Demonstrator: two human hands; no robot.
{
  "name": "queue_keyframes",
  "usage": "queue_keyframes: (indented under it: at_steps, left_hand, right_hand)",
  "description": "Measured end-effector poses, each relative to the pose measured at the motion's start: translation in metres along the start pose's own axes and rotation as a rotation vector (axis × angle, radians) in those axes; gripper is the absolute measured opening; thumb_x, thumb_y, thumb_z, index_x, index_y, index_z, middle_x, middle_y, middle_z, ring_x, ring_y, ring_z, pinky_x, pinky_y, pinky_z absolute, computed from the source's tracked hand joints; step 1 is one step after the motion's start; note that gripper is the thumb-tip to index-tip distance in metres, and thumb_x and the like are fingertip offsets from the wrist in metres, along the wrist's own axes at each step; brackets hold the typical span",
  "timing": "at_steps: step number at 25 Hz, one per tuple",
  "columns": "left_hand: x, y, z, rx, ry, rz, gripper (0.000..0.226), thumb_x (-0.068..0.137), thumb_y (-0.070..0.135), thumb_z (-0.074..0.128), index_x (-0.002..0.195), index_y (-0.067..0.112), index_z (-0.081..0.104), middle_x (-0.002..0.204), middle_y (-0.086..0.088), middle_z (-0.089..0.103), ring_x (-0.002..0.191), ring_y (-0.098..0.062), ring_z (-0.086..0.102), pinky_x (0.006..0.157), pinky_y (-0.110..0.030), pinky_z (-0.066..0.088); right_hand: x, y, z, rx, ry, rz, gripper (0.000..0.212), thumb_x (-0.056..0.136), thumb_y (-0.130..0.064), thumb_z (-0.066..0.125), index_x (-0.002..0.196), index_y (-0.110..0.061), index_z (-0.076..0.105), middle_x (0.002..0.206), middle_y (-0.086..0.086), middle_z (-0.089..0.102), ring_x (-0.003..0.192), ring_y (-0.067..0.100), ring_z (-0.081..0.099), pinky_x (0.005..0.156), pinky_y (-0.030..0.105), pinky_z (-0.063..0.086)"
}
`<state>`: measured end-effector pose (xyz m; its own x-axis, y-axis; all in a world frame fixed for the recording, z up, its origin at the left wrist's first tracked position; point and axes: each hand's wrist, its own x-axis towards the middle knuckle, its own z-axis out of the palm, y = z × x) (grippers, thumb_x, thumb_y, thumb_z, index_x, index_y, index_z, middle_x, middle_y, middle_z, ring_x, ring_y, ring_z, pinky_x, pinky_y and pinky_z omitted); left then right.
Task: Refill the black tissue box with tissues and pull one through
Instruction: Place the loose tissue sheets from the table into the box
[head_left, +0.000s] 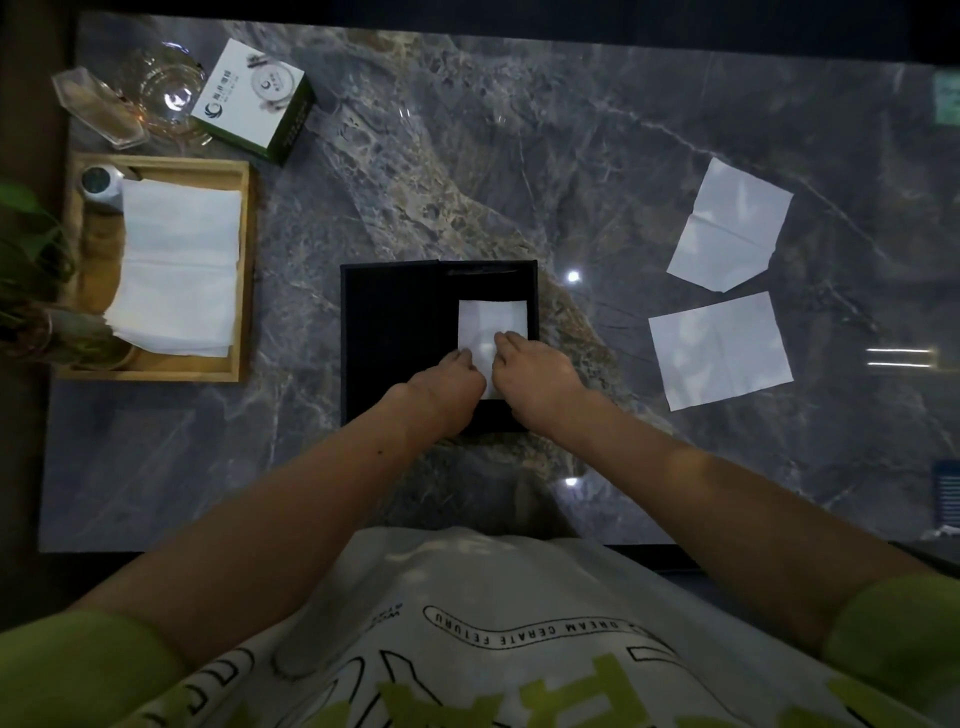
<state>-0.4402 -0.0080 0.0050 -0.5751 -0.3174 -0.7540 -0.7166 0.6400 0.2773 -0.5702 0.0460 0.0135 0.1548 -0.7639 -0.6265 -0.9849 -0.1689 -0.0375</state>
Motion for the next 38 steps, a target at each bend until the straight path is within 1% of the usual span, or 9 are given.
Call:
queue_keyframes:
  at_steps: [5, 9, 12, 15, 20, 27, 32, 35, 38]
  left_hand:
    - [-0.003, 0.008, -0.007, 0.211, -0.051, -0.044, 0.062, 0.095, 0.019, 0.052, 0.149, 0.004, 0.027, 0.158, -0.018, 0.015, 0.143, -0.03, 0.025, 0.105, -0.044, 0.043]
    - [-0.004, 0.014, -0.006, 0.338, -0.078, -0.04, 0.064, 0.095, 0.03, 0.052, 0.15, 0.008, 0.027, 0.16, -0.019, 0.01, 0.142, -0.03, 0.027, 0.102, -0.042, 0.042]
    - [-0.007, 0.011, -0.007, 0.302, -0.068, -0.021, 0.066, 0.093, 0.031, 0.055, 0.149, 0.007, 0.029, 0.158, -0.017, 0.018, 0.139, -0.03, 0.031, 0.101, -0.042, 0.042]
    - [-0.016, 0.006, -0.007, 0.122, 0.036, 0.028, 0.054, 0.092, 0.024, 0.052, 0.141, 0.005, 0.039, 0.149, -0.016, 0.032, 0.13, -0.03, 0.041, 0.098, -0.043, 0.045]
    - [-0.033, -0.007, -0.003, -0.275, 0.451, 0.154, 0.043, 0.091, 0.018, 0.05, 0.134, 0.016, 0.052, 0.137, -0.003, 0.052, 0.118, -0.024, 0.056, 0.092, -0.039, 0.051]
    - [-0.02, 0.048, -0.024, -0.518, 0.547, 0.349, 0.034, 0.091, 0.017, 0.052, 0.125, 0.016, 0.058, 0.12, -0.004, 0.063, 0.108, -0.021, 0.06, 0.09, -0.038, 0.05]
    - [0.017, 0.122, -0.022, -0.819, 0.443, 0.189, 0.039, 0.086, 0.017, 0.06, 0.125, 0.015, 0.057, 0.116, -0.004, 0.063, 0.104, -0.017, 0.06, 0.091, -0.031, 0.05]
    - [0.048, 0.176, -0.016, -1.071, 0.388, -0.059, 0.048, 0.086, 0.016, 0.063, 0.132, 0.012, 0.048, 0.12, -0.007, 0.059, 0.103, -0.018, 0.058, 0.071, -0.019, 0.048]
    - [0.077, 0.223, -0.011, -1.288, 0.362, -0.268, 0.059, 0.085, 0.013, 0.067, 0.137, 0.007, 0.041, 0.126, -0.01, 0.054, 0.107, -0.023, 0.057, 0.078, -0.028, 0.049]
  right_hand:
    - [0.005, 0.001, 0.009, -0.199, -0.068, -0.041, 0.053, 0.093, -0.031, 0.055, 0.14, -0.009, 0.048, 0.151, 0.02, 0.034, 0.139, 0.028, 0.033, 0.121, 0.041, 0.015]
    - [0.003, 0.001, 0.011, -0.225, -0.083, -0.061, 0.051, 0.094, -0.034, 0.052, 0.14, -0.013, 0.047, 0.154, 0.021, 0.029, 0.142, 0.026, 0.03, 0.122, 0.04, 0.008]
    - [0.001, 0.003, 0.011, -0.183, -0.04, -0.068, 0.052, 0.092, -0.034, 0.054, 0.138, -0.011, 0.048, 0.151, 0.019, 0.036, 0.14, 0.025, 0.034, 0.122, 0.039, 0.008]
    - [-0.004, 0.003, 0.007, 0.01, 0.038, -0.046, 0.058, 0.091, -0.025, 0.054, 0.142, -0.001, 0.041, 0.153, 0.02, 0.033, 0.14, 0.027, 0.034, 0.122, 0.036, 0.009]
    - [-0.037, 0.008, 0.009, 0.468, 0.263, 0.056, 0.055, 0.091, -0.01, 0.048, 0.144, 0.001, 0.037, 0.155, 0.019, 0.031, 0.139, 0.032, 0.036, 0.116, 0.037, 0.029]
    - [-0.092, 0.04, 0.047, 0.977, 0.66, 0.455, 0.05, 0.087, -0.011, 0.052, 0.137, -0.003, 0.048, 0.134, 0.016, 0.054, 0.124, 0.027, 0.05, 0.107, 0.037, 0.04]
    - [-0.116, 0.117, 0.085, 1.069, 0.631, 0.69, 0.055, 0.089, -0.009, 0.058, 0.142, -0.008, 0.042, 0.139, 0.013, 0.049, 0.127, 0.027, 0.049, 0.106, 0.034, 0.039]
    - [-0.128, 0.174, 0.108, 1.053, 0.548, 0.681, 0.059, 0.089, -0.012, 0.06, 0.144, -0.008, 0.039, 0.142, 0.014, 0.047, 0.13, 0.029, 0.047, 0.107, 0.035, 0.038]
    - [-0.138, 0.22, 0.123, 1.029, 0.485, 0.704, 0.065, 0.089, -0.017, 0.063, 0.146, -0.008, 0.035, 0.148, 0.016, 0.041, 0.135, 0.031, 0.041, 0.111, 0.039, 0.036]
